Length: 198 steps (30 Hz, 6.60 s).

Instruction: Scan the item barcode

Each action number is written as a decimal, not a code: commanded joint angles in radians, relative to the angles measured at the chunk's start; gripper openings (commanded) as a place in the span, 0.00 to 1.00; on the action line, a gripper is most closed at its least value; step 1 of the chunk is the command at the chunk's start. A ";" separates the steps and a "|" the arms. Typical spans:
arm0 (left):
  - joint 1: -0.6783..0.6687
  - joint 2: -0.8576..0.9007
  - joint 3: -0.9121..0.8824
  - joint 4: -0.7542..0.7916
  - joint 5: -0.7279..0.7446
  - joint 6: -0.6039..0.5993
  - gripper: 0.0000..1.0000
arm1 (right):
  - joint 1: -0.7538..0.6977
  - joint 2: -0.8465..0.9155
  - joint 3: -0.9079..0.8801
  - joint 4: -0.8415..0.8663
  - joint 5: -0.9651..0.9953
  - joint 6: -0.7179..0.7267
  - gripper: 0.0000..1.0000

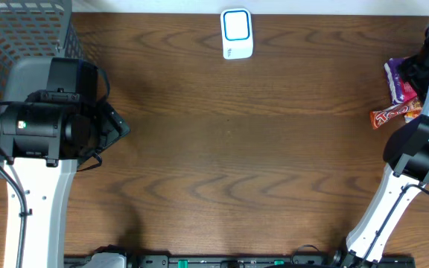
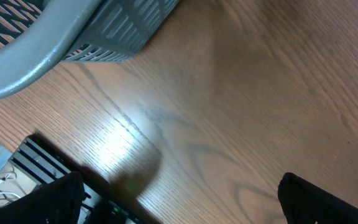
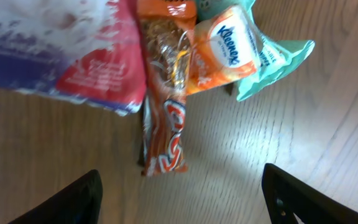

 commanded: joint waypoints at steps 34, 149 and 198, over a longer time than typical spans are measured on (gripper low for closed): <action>0.005 -0.011 0.000 -0.006 -0.013 -0.009 0.99 | 0.482 -0.674 -0.140 -0.107 0.072 -0.361 0.75; 0.005 -0.011 0.000 -0.006 -0.013 -0.009 0.99 | 0.492 -2.168 -2.115 1.157 -0.112 -0.484 0.99; 0.005 -0.011 0.000 -0.006 -0.013 -0.009 0.99 | 0.365 -2.406 -2.497 1.512 -0.257 -0.737 0.99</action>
